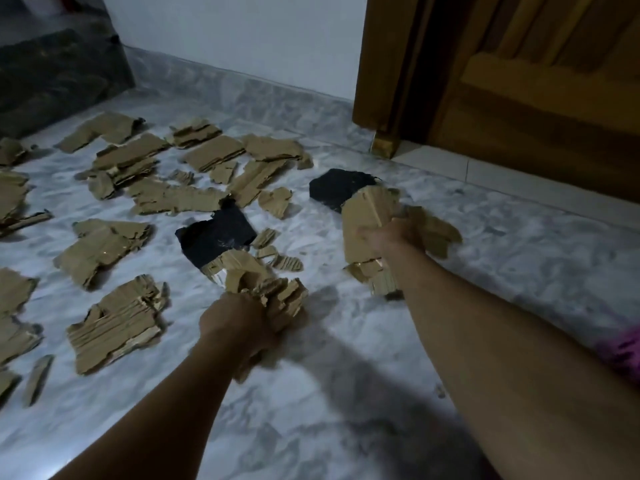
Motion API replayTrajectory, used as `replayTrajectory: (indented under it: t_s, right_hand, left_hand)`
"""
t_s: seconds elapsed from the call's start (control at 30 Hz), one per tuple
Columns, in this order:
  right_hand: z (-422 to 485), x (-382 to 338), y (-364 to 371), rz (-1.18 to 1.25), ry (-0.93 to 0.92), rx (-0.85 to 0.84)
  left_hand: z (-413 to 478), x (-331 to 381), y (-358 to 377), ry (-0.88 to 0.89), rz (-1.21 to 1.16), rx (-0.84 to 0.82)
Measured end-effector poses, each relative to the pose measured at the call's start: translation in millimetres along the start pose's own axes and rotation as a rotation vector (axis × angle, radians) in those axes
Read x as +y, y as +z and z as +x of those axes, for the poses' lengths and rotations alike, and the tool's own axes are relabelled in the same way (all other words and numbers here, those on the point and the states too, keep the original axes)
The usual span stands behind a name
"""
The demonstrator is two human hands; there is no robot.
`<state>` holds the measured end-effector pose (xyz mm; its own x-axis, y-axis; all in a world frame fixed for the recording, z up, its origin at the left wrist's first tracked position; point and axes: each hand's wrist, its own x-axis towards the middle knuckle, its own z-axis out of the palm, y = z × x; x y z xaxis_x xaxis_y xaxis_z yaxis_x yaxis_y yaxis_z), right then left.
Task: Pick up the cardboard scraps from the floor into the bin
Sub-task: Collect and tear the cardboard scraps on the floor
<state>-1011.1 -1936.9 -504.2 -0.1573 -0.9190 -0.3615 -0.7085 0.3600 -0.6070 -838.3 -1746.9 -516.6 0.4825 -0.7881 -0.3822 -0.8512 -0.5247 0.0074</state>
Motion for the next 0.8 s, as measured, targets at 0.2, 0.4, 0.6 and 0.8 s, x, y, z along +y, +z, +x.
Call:
replayTrajectory:
  t_s: [0.2, 0.4, 0.6, 0.8]
  right_hand:
    - [7.1, 11.2, 23.4, -0.155, -0.022, 0.006]
    - [-0.1, 15.4, 29.2, 0.086, 0.072, -0.049]
    - [-22.4, 18.6, 22.0, 0.142, -0.072, -0.214]
    - [-20.4, 2.5, -14.1, 0.084, -0.249, -0.236]
  left_hand:
    - [20.0, -15.9, -0.6, -0.043, 0.037, 0.101]
    - [16.1, -21.8, -4.9, 0.035, -0.007, 0.13]
    - [13.6, -20.3, -21.9, 0.08, -0.028, 0.098]
    - [39.5, -23.9, -71.5, 0.173, 0.111, -0.035]
